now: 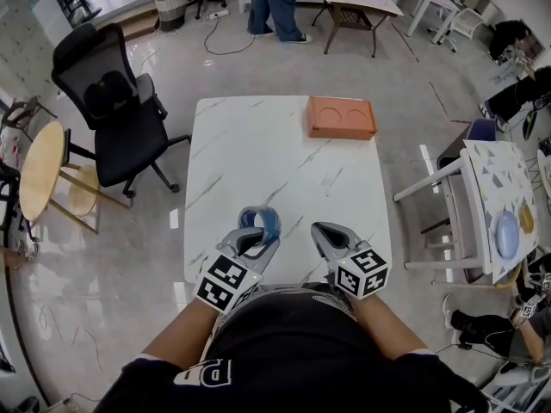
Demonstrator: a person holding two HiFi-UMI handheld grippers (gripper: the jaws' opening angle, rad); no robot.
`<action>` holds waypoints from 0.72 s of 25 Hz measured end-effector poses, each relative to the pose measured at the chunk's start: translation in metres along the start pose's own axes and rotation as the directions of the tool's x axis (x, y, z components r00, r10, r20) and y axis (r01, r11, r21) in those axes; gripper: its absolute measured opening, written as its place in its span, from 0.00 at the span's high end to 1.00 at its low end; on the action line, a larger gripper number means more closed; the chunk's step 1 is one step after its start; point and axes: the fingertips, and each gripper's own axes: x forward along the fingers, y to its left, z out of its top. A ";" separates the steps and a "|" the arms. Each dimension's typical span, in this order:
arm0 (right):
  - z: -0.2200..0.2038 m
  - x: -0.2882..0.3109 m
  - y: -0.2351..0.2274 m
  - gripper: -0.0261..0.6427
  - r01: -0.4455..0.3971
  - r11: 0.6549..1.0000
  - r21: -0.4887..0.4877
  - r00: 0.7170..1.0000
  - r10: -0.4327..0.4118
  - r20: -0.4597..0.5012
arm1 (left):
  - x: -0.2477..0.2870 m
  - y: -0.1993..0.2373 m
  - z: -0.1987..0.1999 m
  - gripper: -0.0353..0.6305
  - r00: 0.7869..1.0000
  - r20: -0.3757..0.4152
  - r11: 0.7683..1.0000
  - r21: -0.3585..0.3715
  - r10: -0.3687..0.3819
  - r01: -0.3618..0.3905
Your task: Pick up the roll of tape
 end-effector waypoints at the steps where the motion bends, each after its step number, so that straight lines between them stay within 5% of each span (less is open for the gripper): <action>1: 0.000 0.000 -0.001 0.96 0.002 1.000 -0.001 1.000 -0.002 0.001 | 0.000 0.000 0.000 0.75 1.000 0.001 1.000 0.000 -0.001 0.001; 18: -0.004 0.002 -0.007 0.96 0.003 1.000 0.006 1.000 -0.003 -0.013 | 0.005 0.002 -0.003 0.75 1.000 -0.011 1.000 -0.019 0.000 0.000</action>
